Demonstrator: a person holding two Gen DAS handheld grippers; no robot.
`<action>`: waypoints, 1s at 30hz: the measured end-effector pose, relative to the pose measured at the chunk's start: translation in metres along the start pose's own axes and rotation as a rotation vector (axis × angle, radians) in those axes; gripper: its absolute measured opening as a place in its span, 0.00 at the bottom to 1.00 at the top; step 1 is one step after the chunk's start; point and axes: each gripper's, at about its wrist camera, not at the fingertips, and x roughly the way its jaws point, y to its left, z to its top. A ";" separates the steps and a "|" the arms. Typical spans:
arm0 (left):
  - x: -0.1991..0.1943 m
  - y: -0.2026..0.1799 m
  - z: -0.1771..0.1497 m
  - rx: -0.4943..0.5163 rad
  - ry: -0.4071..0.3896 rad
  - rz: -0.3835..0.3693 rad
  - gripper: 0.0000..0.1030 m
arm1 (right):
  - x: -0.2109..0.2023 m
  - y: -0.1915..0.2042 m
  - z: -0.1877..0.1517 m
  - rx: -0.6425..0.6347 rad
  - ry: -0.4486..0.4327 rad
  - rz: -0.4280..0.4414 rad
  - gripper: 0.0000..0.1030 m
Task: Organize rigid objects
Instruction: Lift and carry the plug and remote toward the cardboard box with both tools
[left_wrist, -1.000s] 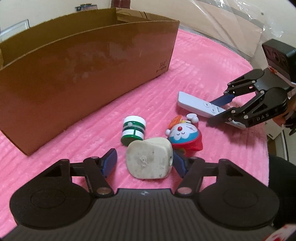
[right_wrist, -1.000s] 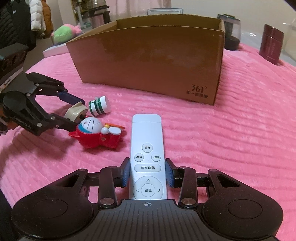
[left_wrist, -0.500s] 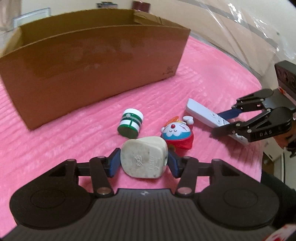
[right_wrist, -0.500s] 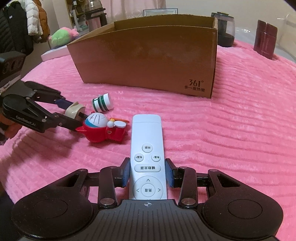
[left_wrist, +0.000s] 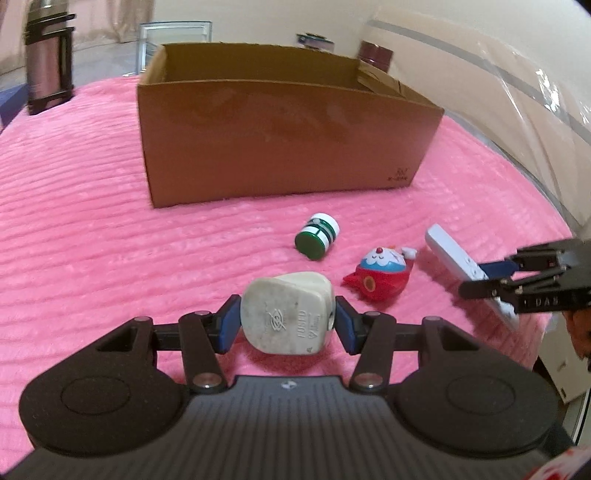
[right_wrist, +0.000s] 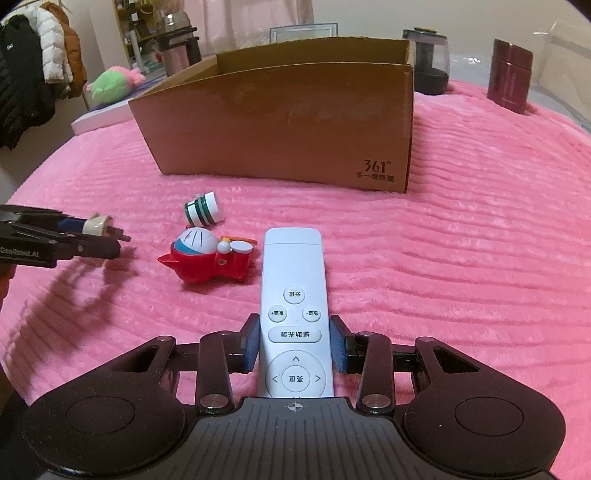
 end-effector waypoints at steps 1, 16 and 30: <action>-0.002 -0.001 0.000 -0.006 -0.003 0.006 0.46 | -0.002 0.000 0.000 0.003 -0.002 -0.001 0.35; -0.030 -0.016 0.000 0.034 -0.029 0.060 0.46 | -0.024 0.004 0.003 0.070 -0.054 0.010 0.34; -0.052 -0.022 0.030 0.090 -0.089 0.064 0.46 | -0.049 0.002 0.024 0.130 -0.124 0.050 0.34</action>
